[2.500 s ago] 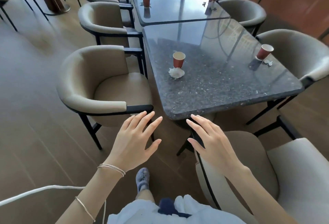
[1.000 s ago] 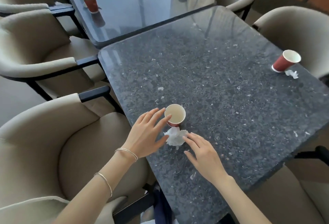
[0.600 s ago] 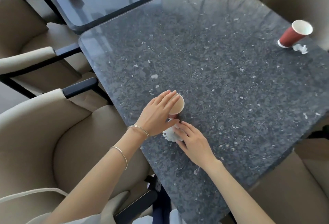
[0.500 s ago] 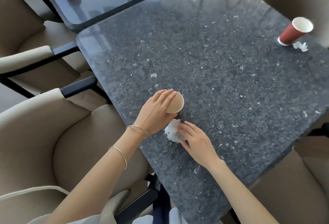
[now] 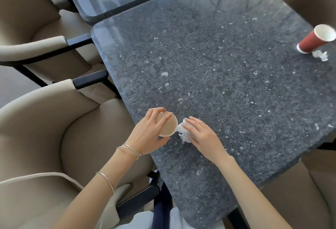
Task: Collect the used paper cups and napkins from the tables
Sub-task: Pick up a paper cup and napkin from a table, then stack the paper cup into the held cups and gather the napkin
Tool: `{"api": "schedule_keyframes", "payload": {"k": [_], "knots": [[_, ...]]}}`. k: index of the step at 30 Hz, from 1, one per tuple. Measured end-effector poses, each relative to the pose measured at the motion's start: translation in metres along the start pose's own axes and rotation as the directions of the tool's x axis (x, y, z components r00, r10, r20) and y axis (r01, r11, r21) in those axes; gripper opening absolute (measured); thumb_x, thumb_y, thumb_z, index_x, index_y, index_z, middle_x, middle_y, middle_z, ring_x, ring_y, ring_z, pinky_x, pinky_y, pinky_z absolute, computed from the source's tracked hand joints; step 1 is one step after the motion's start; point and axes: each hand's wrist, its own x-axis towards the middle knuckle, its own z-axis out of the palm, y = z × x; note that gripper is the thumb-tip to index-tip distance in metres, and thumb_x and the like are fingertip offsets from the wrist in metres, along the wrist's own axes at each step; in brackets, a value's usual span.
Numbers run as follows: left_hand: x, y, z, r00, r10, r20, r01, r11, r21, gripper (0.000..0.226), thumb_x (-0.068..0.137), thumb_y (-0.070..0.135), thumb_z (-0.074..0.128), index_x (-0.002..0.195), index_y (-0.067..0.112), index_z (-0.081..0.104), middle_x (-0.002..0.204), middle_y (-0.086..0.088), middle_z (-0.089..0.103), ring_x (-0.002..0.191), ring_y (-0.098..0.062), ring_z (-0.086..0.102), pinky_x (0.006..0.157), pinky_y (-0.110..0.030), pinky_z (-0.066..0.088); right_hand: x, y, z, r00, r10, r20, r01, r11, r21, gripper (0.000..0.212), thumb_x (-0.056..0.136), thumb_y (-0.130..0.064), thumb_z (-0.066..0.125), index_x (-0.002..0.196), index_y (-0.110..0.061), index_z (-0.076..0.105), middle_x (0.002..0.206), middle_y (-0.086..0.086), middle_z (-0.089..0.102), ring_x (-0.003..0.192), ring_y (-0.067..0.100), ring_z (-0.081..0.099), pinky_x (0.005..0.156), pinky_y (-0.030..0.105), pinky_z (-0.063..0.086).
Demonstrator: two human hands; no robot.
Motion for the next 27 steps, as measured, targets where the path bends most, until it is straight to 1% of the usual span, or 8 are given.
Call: {"api": "schedule_keyframes", "payload": {"k": [2,4,7,11,14,16,20,27], "knots": [[-0.006,0.005,0.005,1.000,-0.017,0.003,0.017,1.000,-0.021,0.068,0.072,0.029,0.075,0.130,0.008,0.046,0.136,-0.017,0.043,0.122,-0.035,0.043,0.071,-0.037,0.056,0.000,0.003,0.004,0.997,-0.042,0.069,0.040,0.999,0.037,0.046,0.082,-0.003,0.068,0.126,-0.006,0.055,0.135,0.010,0.052,0.130,0.027,0.042,0.103,0.038,0.042],[-0.008,0.008,0.012,0.999,-0.035,0.000,0.035,0.999,-0.027,0.069,0.076,0.030,0.071,0.133,0.008,0.042,0.144,-0.014,0.035,0.128,-0.032,0.037,0.082,-0.034,0.052,-0.001,0.008,0.010,0.993,-0.074,0.097,0.068,0.996,0.057,0.048,0.078,-0.004,0.072,0.123,-0.007,0.058,0.134,0.011,0.053,0.128,0.028,0.044,0.102,0.040,0.043],[-0.008,0.011,0.019,0.998,-0.050,-0.024,0.049,0.998,-0.033,0.067,0.078,0.029,0.070,0.134,0.007,0.041,0.145,-0.010,0.037,0.128,-0.030,0.038,0.093,-0.036,0.047,-0.003,0.013,0.017,0.996,-0.086,0.034,0.084,0.995,0.058,0.036,0.075,-0.005,0.075,0.110,-0.008,0.067,0.123,0.010,0.062,0.117,0.026,0.055,0.096,0.038,0.048],[-0.016,0.016,0.018,0.988,-0.141,-0.054,0.136,0.987,-0.086,0.069,0.074,0.024,0.072,0.134,0.008,0.042,0.133,-0.013,0.047,0.119,-0.032,0.045,0.075,-0.039,0.056,-0.008,0.011,0.021,0.995,-0.071,-0.068,0.074,0.996,0.038,0.023,0.073,0.001,0.076,0.094,-0.008,0.073,0.104,0.008,0.070,0.097,0.025,0.064,0.080,0.032,0.056],[-0.037,0.021,0.014,0.970,-0.229,-0.077,0.221,0.971,-0.095,0.075,0.071,0.027,0.074,0.136,0.011,0.040,0.127,-0.014,0.047,0.113,-0.031,0.047,0.066,-0.040,0.057,-0.008,0.001,0.013,0.995,-0.066,-0.072,0.069,0.997,0.037,0.025,0.068,0.003,0.079,0.089,-0.009,0.074,0.091,0.007,0.071,0.080,0.025,0.066,0.061,0.031,0.058],[-0.058,0.026,0.008,0.957,-0.273,-0.097,0.264,0.960,-0.095,0.075,0.071,0.032,0.074,0.136,0.013,0.040,0.126,-0.012,0.046,0.111,-0.029,0.047,0.062,-0.039,0.057,-0.007,-0.015,0.003,0.996,-0.061,-0.072,0.065,0.996,0.062,0.024,0.069,0.000,0.079,0.090,-0.011,0.073,0.089,0.005,0.071,0.075,0.024,0.065,0.057,0.031,0.057],[-0.099,0.035,-0.010,0.930,-0.320,-0.179,0.308,0.947,-0.090,0.073,0.069,0.037,0.075,0.132,0.014,0.046,0.125,-0.010,0.049,0.110,-0.026,0.049,0.058,-0.034,0.057,-0.009,-0.055,-0.018,0.990,-0.103,-0.098,0.111,0.991,0.080,0.022,0.075,-0.007,0.075,0.095,-0.013,0.073,0.094,0.002,0.070,0.082,0.018,0.065,0.061,0.029,0.057],[-0.207,0.055,-0.032,0.890,-0.350,-0.293,0.338,0.937,-0.091,0.078,0.066,0.044,0.076,0.132,0.016,0.045,0.128,0.000,0.052,0.113,-0.019,0.047,0.077,-0.030,0.054,-0.039,-0.157,-0.035,0.967,-0.220,-0.130,0.229,0.971,0.061,0.035,0.073,-0.012,0.076,0.107,-0.011,0.069,0.097,0.002,0.070,0.086,0.014,0.066,0.072,0.020,0.053]]}}
